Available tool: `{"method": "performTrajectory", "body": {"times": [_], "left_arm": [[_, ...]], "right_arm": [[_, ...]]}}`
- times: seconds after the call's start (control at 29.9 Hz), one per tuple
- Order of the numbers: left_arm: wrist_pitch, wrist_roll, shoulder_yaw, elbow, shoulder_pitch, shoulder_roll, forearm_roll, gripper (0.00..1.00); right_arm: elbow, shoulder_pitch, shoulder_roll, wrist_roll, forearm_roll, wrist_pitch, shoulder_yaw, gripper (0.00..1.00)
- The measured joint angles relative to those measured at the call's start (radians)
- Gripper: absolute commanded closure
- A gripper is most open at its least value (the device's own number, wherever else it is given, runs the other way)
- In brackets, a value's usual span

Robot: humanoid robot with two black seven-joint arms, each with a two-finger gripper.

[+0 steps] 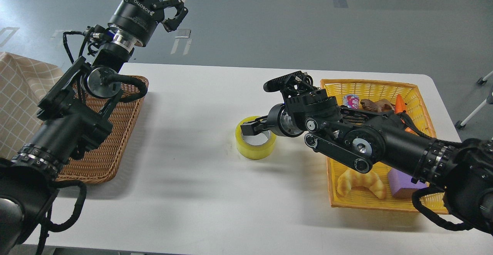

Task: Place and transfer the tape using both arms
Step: 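Open the right gripper and withdraw it from the tape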

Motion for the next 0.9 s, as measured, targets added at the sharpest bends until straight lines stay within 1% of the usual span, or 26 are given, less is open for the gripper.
{"method": "performTrajectory", "body": {"times": [0.1,0.17,0.4,0.5,0.57,0.64,0.7,0.9], "left_arm": [[0.0,0.0,0.001,0.0,0.0,0.0,0.0,0.02],[0.0,0.0,0.001,0.0,0.0,-0.001,0.001,0.01],[0.0,0.002,0.007,0.0,0.0,0.004,0.004,0.02],[0.0,0.002,0.011,0.0,0.001,0.004,0.005,0.02],[0.0,0.003,0.014,0.0,0.002,0.005,0.008,0.02],[0.0,0.005,0.018,0.001,0.002,0.005,0.012,0.02],[0.0,0.008,0.02,0.003,0.002,0.009,0.016,0.02],[0.0,0.004,0.021,0.009,0.002,0.031,0.018,0.01]], "right_arm": [[0.071,0.015,0.0,0.0,0.001,0.0,0.005,0.0],[0.121,0.023,-0.022,0.0,0.002,0.0,0.008,0.0],[0.274,0.035,-0.206,0.0,0.03,0.0,0.046,0.0],[0.315,0.03,-0.313,0.0,0.086,0.0,0.091,0.0],[0.325,0.02,-0.373,0.0,0.116,0.0,0.139,0.0],[0.329,0.001,-0.408,0.002,0.146,0.0,0.194,0.0],[0.33,-0.029,-0.445,0.002,0.189,0.0,0.283,0.0],[0.33,-0.126,-0.491,0.002,0.285,0.0,0.557,0.0]]}}
